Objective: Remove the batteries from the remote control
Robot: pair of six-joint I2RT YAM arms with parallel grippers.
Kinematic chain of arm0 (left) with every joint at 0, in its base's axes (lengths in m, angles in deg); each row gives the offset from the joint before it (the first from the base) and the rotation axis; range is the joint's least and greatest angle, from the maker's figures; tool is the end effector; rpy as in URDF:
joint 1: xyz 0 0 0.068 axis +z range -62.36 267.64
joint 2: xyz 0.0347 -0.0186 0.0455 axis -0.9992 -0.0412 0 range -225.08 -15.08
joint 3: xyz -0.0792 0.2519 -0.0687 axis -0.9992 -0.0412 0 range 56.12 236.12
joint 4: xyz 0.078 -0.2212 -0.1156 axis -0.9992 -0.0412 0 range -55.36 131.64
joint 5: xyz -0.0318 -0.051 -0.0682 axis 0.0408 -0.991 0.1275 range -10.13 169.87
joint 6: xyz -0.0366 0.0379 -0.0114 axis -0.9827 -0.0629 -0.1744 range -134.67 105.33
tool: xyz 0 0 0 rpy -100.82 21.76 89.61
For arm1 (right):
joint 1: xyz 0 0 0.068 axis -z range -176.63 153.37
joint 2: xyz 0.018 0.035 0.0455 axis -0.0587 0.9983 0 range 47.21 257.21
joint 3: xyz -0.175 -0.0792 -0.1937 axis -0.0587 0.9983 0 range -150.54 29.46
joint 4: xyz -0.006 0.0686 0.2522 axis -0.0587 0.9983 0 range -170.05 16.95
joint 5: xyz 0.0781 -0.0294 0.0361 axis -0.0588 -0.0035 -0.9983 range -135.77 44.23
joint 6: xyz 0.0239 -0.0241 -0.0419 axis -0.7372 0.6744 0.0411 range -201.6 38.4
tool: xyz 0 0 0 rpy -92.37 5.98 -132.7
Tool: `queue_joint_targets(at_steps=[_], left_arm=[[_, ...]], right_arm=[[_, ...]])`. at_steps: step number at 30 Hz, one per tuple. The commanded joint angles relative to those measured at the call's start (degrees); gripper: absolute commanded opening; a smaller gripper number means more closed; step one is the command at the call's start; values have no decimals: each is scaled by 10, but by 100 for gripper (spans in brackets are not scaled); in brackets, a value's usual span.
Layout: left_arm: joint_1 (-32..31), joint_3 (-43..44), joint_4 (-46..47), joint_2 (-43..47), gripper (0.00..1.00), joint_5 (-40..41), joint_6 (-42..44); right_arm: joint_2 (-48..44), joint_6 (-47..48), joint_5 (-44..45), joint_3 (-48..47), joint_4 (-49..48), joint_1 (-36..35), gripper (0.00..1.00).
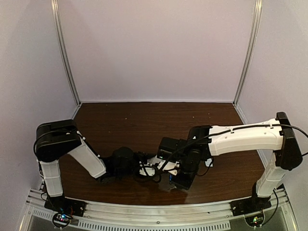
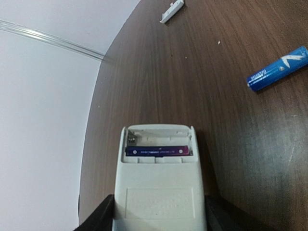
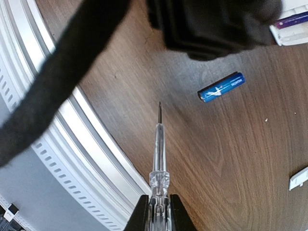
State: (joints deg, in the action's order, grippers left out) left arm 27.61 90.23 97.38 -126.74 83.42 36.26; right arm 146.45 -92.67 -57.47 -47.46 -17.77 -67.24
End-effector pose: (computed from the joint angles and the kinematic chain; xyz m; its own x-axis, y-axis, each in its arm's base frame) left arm 0.1672 -0.2852 0.0920 0.5322 0.6285 -0.5672 0.6709 0.0957 0.7354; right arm 0.1001 0.3063 0.2282 -0.5031 -0.8626 -0.0536 -0.8492 0.4818 0.2163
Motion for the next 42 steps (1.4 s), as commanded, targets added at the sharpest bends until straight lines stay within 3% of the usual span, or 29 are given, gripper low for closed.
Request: queue_joint_targets(at_steps=[1, 16, 27, 36, 42], left_arm=[[2, 1, 8, 24, 0, -35, -30], [43, 48, -140, 62, 0, -164, -129], [63, 66, -204, 59, 0, -268, -138], [69, 79, -214, 35, 0, -279, -154], [70, 84, -222, 19, 6, -290, -170]], right_arm=[[-30, -21, 52, -19, 5, 11, 0], [-138, -79, 158, 11, -50, 43, 0], [-258, -103, 215, 90, -148, 47, 0], [-328, -103, 230, 161, -235, 47, 0], [-355, -106, 232, 186, -271, 46, 0]])
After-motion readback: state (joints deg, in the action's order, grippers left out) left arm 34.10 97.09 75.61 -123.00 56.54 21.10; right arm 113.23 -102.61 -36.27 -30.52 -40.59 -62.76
